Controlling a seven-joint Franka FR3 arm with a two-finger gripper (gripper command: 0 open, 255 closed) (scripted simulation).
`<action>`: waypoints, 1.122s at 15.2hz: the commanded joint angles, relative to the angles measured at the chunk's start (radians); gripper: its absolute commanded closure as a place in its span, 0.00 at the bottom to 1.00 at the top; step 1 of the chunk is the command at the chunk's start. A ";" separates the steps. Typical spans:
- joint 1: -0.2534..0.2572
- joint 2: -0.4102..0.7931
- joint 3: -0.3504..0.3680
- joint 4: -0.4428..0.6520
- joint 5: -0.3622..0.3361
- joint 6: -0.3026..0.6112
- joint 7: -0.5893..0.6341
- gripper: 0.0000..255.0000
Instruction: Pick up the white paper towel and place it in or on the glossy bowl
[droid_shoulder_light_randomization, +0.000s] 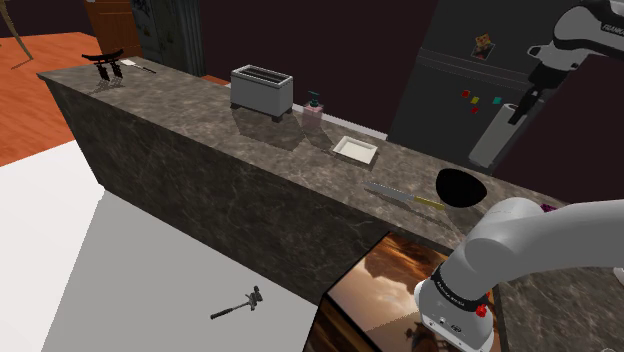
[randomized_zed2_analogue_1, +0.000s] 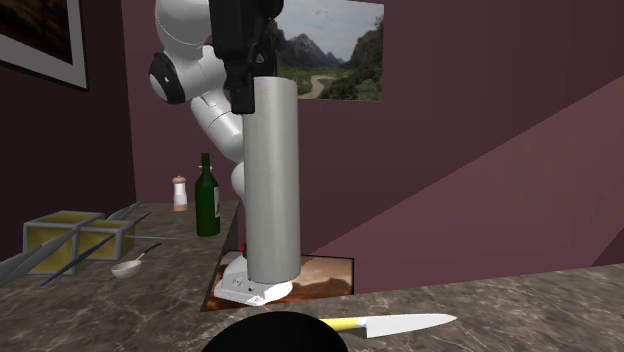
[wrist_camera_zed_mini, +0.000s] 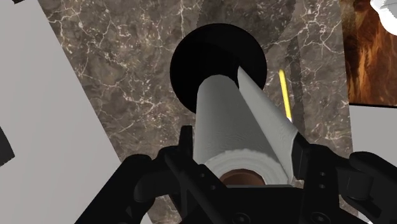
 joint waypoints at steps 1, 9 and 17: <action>-0.005 -0.009 -0.006 -0.031 -0.008 0.023 0.004 1.00; -0.021 -0.036 -0.039 -0.143 -0.042 0.114 0.021 1.00; -0.032 -0.048 -0.084 -0.244 -0.079 0.208 0.035 1.00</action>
